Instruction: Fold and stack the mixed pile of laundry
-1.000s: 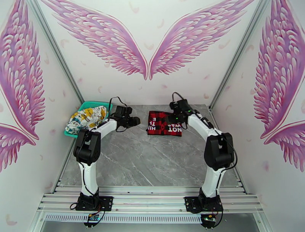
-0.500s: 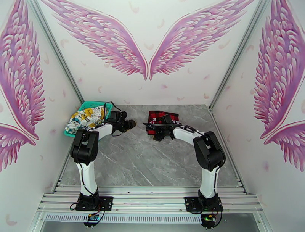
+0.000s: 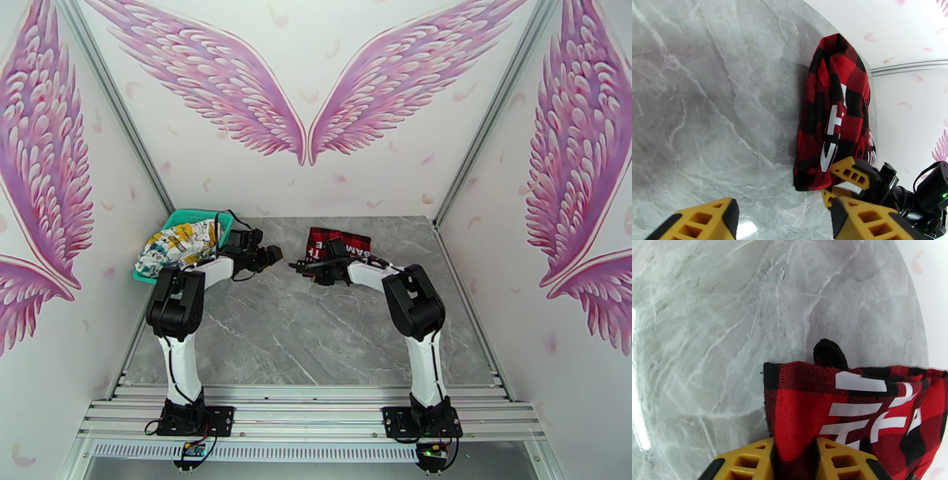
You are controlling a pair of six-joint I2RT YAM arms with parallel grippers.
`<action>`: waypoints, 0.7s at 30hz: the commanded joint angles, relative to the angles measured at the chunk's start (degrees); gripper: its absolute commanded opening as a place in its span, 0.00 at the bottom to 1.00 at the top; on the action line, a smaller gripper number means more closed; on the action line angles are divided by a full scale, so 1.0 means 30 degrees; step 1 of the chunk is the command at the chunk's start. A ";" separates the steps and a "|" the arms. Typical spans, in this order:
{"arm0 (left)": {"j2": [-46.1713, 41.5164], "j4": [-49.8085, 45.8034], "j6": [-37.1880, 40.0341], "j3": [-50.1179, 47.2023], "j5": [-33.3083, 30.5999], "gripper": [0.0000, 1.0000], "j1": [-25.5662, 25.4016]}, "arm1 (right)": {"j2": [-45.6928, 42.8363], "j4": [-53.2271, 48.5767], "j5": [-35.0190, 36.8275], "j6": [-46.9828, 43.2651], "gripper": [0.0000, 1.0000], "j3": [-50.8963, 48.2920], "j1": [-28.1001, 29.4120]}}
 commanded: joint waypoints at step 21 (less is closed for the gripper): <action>0.3120 0.7392 -1.2713 -0.0108 -0.2097 0.91 -0.3749 | -0.3879 0.3764 -0.1985 0.1071 0.00 -0.3795 -0.0344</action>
